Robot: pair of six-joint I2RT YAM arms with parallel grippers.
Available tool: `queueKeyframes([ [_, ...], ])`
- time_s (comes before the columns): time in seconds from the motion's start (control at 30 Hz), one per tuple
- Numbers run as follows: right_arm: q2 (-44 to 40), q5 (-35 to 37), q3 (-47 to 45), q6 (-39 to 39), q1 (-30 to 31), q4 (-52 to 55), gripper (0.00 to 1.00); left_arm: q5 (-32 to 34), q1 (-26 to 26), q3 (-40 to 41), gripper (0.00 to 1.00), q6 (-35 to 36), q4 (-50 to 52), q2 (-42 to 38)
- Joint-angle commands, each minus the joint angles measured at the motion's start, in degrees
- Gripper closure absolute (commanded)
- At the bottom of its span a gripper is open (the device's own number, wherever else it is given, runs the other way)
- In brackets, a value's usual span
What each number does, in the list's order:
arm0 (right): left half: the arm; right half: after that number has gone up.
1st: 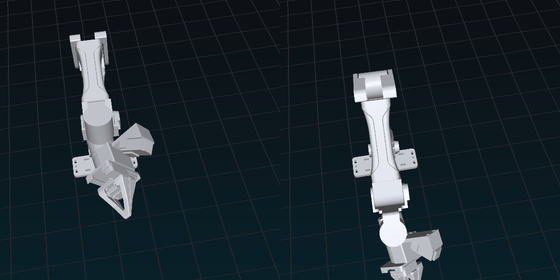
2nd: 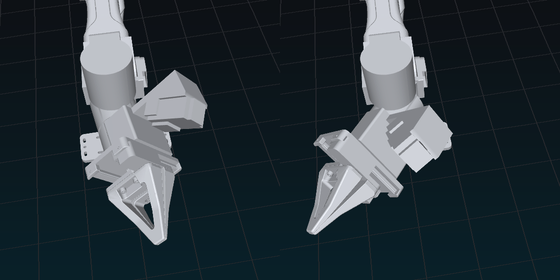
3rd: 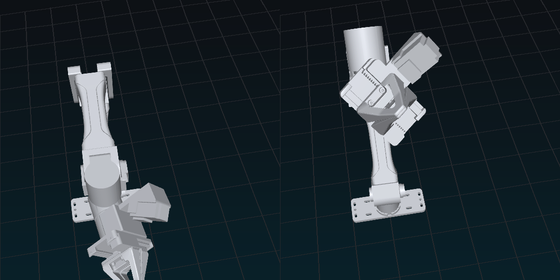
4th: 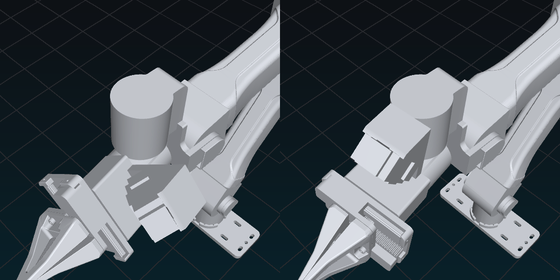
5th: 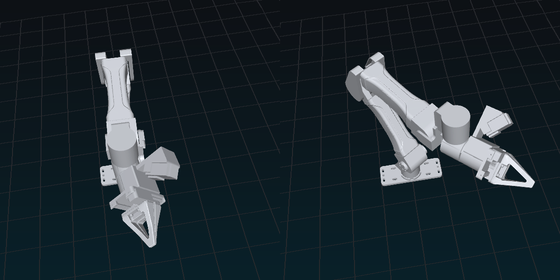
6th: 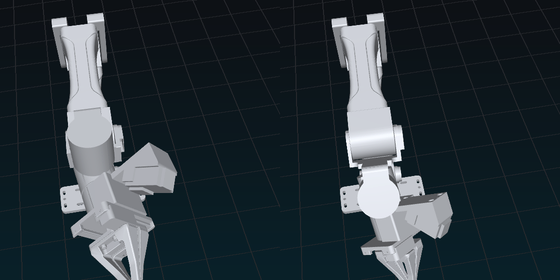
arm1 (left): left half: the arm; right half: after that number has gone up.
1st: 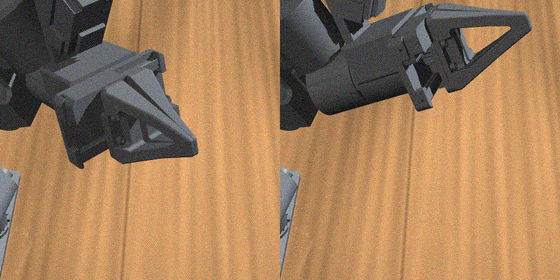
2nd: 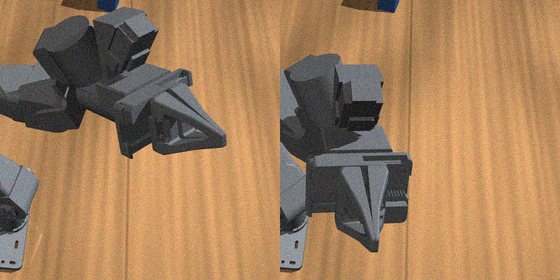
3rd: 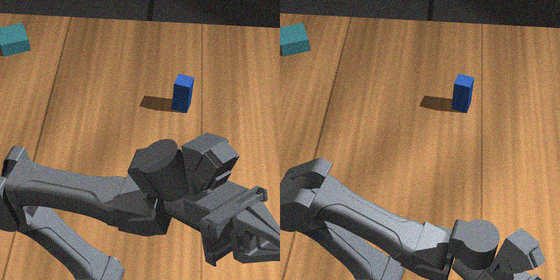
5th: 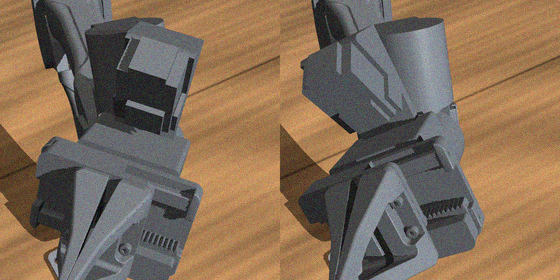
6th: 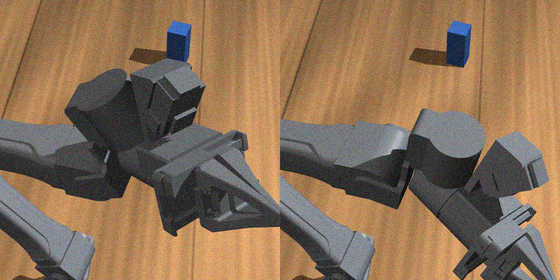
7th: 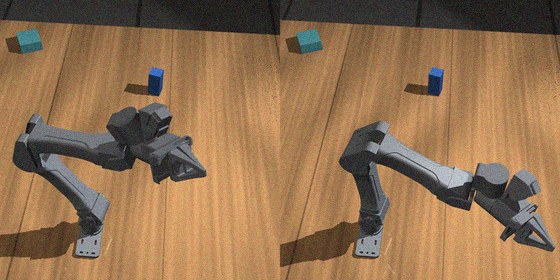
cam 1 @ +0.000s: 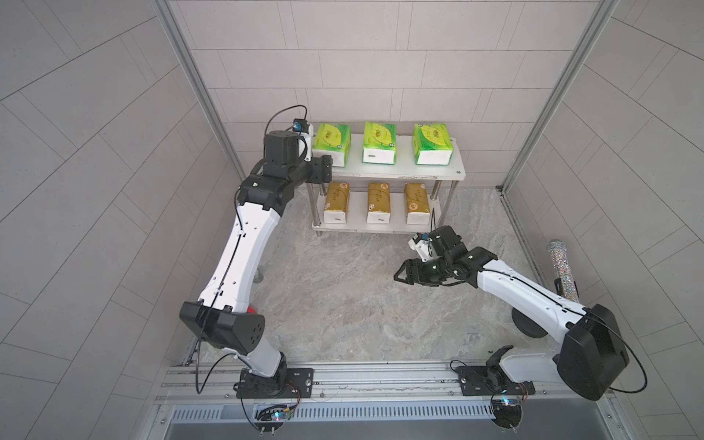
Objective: Place the tissue boxes on the shelf by color
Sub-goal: Place a box of tissues on the shelf.
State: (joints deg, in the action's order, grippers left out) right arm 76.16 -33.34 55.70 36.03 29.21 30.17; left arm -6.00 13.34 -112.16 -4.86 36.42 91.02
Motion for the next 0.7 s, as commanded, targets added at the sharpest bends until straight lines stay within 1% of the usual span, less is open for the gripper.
queueKeyframes([
  [0.0,-1.1,0.4,-1.1,-0.3,0.2,-0.2,0.22,0.2,-0.2,0.6,0.00,-5.9,-2.6,-1.5],
  [0.13,-1.5,0.3,-1.3,-0.1,0.3,-0.5,0.22,3.6,-0.2,0.0,0.00,-12.8,-6.0,-0.5],
  [0.23,-2.2,0.5,-1.8,0.0,0.4,-0.6,0.22,5.9,-0.2,-3.1,0.00,-16.9,-5.8,2.5],
  [0.37,-2.9,0.7,-2.7,0.1,0.4,-0.7,0.22,6.7,-0.2,-6.2,0.00,-21.2,-6.9,6.3],
  [0.47,-3.6,0.7,-3.4,0.3,0.4,-1.1,0.22,7.5,-0.2,-7.0,0.00,-22.3,-8.3,7.8],
  [0.57,-4.1,1.0,-3.9,0.4,0.4,-1.2,0.22,8.4,-0.2,-9.3,0.00,-21.8,-6.9,9.8],
  [0.67,-4.2,1.1,-4.0,0.4,0.4,-1.2,0.22,9.3,-0.2,-9.7,0.00,-21.5,-6.6,10.9],
])
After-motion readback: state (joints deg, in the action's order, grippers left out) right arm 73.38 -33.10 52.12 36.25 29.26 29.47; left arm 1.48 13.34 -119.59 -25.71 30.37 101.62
